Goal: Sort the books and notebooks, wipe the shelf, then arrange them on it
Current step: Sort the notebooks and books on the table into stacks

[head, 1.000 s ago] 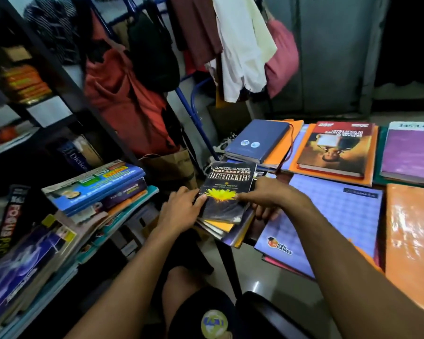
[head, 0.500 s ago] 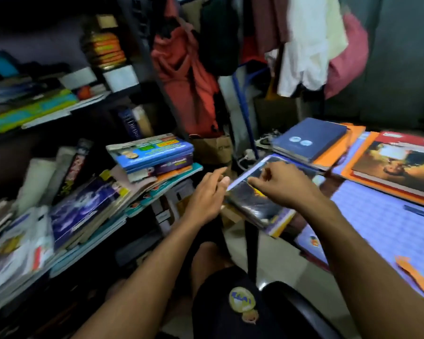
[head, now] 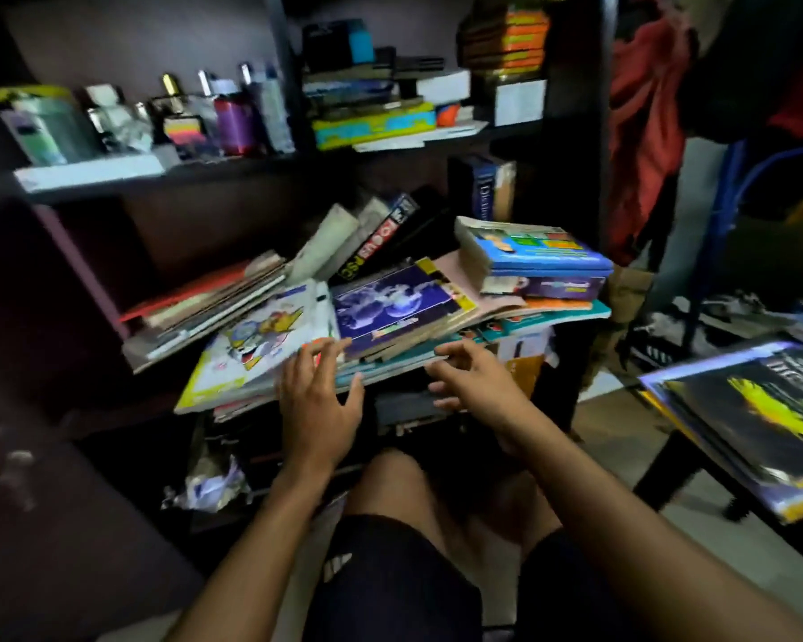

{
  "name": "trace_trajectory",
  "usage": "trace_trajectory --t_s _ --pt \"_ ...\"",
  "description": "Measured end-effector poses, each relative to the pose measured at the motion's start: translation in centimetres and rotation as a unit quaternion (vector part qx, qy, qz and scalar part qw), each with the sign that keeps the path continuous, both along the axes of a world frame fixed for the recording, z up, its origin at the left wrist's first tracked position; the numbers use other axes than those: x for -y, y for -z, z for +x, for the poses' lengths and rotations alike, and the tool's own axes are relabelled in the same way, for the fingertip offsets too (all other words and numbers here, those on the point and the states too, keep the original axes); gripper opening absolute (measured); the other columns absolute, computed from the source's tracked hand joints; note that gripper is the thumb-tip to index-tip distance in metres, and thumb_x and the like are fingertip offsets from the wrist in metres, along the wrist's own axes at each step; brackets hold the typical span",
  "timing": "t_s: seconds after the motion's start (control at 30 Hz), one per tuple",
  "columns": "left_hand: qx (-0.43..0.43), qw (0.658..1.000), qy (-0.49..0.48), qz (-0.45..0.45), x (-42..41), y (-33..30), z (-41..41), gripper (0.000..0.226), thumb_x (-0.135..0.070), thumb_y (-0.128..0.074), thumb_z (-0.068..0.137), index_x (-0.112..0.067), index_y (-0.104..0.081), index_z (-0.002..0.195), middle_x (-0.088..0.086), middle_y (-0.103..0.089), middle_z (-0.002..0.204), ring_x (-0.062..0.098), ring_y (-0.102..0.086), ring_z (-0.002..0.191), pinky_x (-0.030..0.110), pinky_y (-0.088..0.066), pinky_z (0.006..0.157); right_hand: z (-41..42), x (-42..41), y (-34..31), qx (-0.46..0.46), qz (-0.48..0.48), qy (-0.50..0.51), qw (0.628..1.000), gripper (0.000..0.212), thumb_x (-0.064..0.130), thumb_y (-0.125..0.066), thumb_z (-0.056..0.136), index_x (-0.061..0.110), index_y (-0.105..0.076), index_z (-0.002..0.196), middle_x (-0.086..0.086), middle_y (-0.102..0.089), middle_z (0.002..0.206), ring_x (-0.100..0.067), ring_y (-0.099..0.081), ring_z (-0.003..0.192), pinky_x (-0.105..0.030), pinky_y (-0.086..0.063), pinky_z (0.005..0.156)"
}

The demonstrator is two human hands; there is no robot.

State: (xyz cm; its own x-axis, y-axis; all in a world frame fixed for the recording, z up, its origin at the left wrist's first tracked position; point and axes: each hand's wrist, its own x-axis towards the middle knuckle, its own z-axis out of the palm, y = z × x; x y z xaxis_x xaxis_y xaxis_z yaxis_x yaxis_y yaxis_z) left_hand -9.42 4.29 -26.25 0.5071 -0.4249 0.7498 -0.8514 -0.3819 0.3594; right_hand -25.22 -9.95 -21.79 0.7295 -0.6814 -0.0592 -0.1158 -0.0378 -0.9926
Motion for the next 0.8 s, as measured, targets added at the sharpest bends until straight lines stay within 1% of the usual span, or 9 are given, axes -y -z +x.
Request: trace_trajectory --t_s 0.1,0.27,0.37,0.43,0.53,0.6,0.7,0.77,0.8 --pt "0.068 0.993 -0.099 -0.016 -2.7 0.7 1.9 0.056 -0.032 -0.073 0.082 -0.02 -0.057 0.134 0.01 -0.055 0.138 0.034 -0.047 0.132 0.056 -0.023 0.119 2.9 -2.6 0.4 -0.018 -0.029 -0.025 0.999 0.019 0.022 -0.07 0.094 0.023 -0.058 0.108 -0.012 -0.068 0.108 -0.025 -0.071 0.1 -0.045 -0.062 0.085" --pt "0.081 0.99 -0.1 -0.054 -4.7 1.7 4.4 0.08 -0.048 -0.078 0.08 -0.021 -0.04 0.145 0.019 -0.04 0.153 0.037 -0.038 0.142 0.056 -0.032 0.113 6.5 -6.3 -0.7 -0.035 -0.111 -0.057 0.992 0.028 0.028 -0.073 0.091 0.025 -0.058 0.114 -0.001 -0.066 0.101 -0.018 -0.07 0.096 -0.045 -0.062 0.084" --pt "0.057 0.993 -0.095 -0.039 -4.9 2.7 5.2 0.095 -0.044 -0.085 0.071 -0.023 -0.034 0.148 0.019 -0.034 0.156 0.038 -0.039 0.141 0.054 -0.035 0.109 7.1 -6.8 -1.4 -0.056 -0.132 -0.061 0.988 0.03 0.03 -0.072 0.092 0.024 -0.057 0.118 0.002 -0.066 0.099 -0.015 -0.069 0.094 -0.043 -0.06 0.086" --pt "0.047 0.993 -0.111 -0.004 -5.0 3.1 5.8 0.093 -0.042 -0.085 0.069 -0.024 -0.038 0.147 0.013 -0.041 0.153 0.035 -0.044 0.137 0.052 -0.035 0.106 6.9 -7.0 -1.3 -0.073 -0.139 -0.069 0.985 0.032 0.032 -0.072 0.092 0.025 -0.057 0.119 0.002 -0.068 0.099 -0.014 -0.069 0.092 -0.041 -0.06 0.086" --pt "0.054 0.991 -0.12 0.016 -5.1 3.8 6.4 0.07 -0.025 -0.089 0.069 -0.023 -0.06 0.133 0.002 -0.06 0.138 0.027 -0.055 0.124 0.049 -0.038 0.102 6.5 -7.4 -0.7 -0.086 -0.143 -0.09 0.982 0.033 0.031 -0.072 0.092 0.025 -0.056 0.12 -0.002 -0.072 0.101 -0.012 -0.069 0.087 -0.029 -0.057 0.077" --pt "0.052 0.993 -0.106 0.014 -5.3 4.0 6.8 0.059 -0.021 -0.088 0.073 -0.024 -0.067 0.128 -0.002 -0.064 0.133 0.025 -0.058 0.12 0.046 -0.039 0.1 6.4 -7.7 -0.5 -0.096 -0.158 -0.098 0.978 0.033 0.029 -0.072 0.093 0.023 -0.056 0.121 -0.003 -0.073 0.1 -0.011 -0.068 0.085 -0.026 -0.055 0.072" --pt "0.041 0.995 -0.086 0.026 -5.9 3.6 7.5 0.062 -0.03 -0.089 0.075 -0.026 -0.065 0.132 -0.003 -0.065 0.134 0.023 -0.059 0.119 0.045 -0.039 0.098 6.6 -8.2 -0.3 -0.111 -0.174 -0.105 0.973 0.033 0.03 -0.073 0.092 0.024 -0.057 0.12 0.0 -0.073 0.1 -0.017 -0.07 0.092 -0.038 -0.058 0.084" --pt "0.031 0.992 -0.114 0.045 -6.4 3.5 7.9 0.069 -0.043 -0.087 0.074 -0.028 -0.062 0.136 -0.004 -0.064 0.137 0.022 -0.057 0.125 0.049 -0.032 0.107 6.7 -8.5 -0.1 -0.112 -0.174 -0.118 0.971 0.035 0.03 -0.073 0.092 0.024 -0.057 0.122 0.001 -0.072 0.102 -0.017 -0.069 0.096 -0.042 -0.057 0.09" --pt "0.03 0.987 -0.143 0.061 -6.7 3.5 8.1 0.072 -0.052 -0.083 0.073 -0.03 -0.06 0.138 -0.005 -0.062 0.14 0.022 -0.053 0.131 0.052 -0.024 0.114 6.8 -8.6 0.1 -0.111 -0.172 -0.124 0.971 0.035 0.03 -0.073 0.092 0.024 -0.057 0.123 0.001 -0.072 0.103 -0.016 -0.069 0.097 -0.042 -0.057 0.091"
